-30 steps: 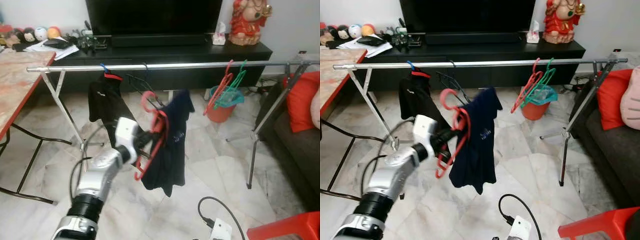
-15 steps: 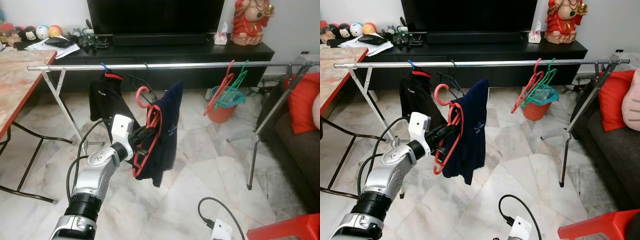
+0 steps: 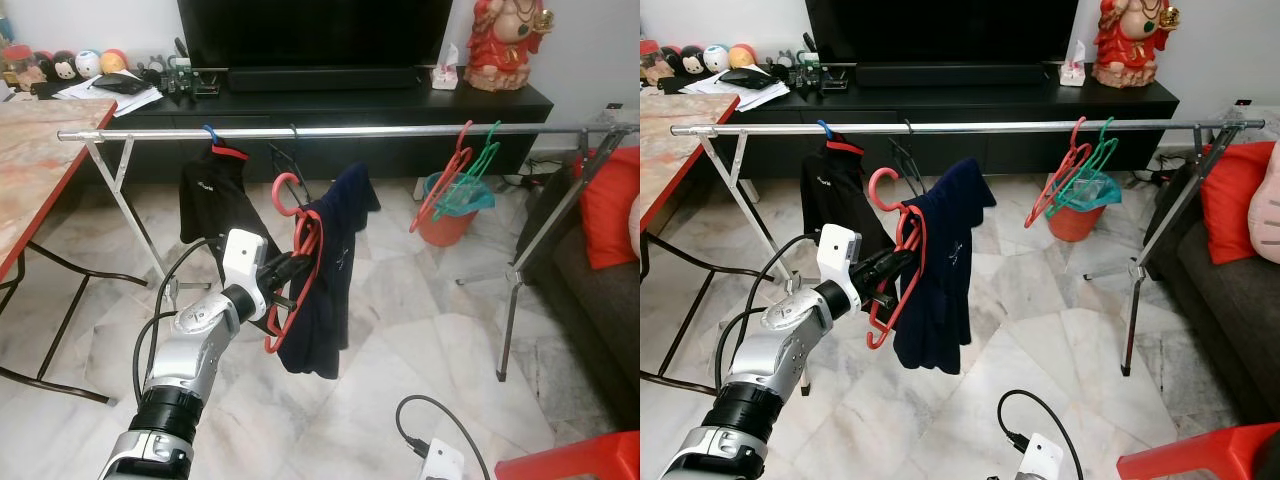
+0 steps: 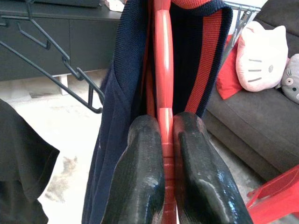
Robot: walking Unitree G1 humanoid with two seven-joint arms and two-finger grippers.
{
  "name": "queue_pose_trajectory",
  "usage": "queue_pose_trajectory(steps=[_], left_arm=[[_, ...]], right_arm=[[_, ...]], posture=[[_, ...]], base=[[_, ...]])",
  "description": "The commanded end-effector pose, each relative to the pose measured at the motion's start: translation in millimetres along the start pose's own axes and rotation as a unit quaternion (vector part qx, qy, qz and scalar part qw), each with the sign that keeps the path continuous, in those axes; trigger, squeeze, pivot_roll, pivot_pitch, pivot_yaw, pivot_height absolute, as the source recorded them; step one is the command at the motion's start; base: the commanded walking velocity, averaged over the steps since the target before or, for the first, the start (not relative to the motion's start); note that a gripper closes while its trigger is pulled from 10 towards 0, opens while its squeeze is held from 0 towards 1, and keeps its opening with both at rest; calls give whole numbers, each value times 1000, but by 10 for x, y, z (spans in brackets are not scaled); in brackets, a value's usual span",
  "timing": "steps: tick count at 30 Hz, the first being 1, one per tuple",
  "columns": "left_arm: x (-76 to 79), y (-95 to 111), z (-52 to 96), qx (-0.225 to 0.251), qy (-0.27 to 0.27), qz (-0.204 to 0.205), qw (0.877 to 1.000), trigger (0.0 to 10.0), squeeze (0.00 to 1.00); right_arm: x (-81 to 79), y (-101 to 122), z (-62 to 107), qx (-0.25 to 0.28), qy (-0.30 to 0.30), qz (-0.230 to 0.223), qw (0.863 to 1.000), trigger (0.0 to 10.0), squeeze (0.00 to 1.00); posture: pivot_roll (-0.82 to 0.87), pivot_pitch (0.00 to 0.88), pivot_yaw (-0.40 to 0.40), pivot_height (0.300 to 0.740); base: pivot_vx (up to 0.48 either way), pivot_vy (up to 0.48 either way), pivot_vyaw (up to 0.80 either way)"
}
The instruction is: Hang hanger
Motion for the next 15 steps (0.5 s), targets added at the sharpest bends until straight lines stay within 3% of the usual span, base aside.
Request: queue_pose_trajectory(steps=[1, 15], left_arm=[[102, 98, -84, 7, -20, -7, 1000, 10000, 0], [102, 98, -84, 7, -20, -7, 1000, 10000, 0]], right_arm=[[-1553, 933, 1198, 297, 264, 41, 917, 10000, 0], [-1553, 933, 1198, 297, 264, 41, 917, 10000, 0]], posture=[[-59, 0, 47, 740], [-59, 0, 47, 740]], base=[[0, 0, 0], [0, 0, 0]])
Point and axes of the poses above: a point about 5 cm out from each wrist's last joint towards the gripper, its own z axis pointing back from the gripper into the wrist, its own y axis along the axis of the wrist's last joint, x = y × z, the point moved 2 cm from there along -z, pointing out of the wrist towards the gripper, and after that the axes turned 6 degrees about -z, right-handed, at the moved point
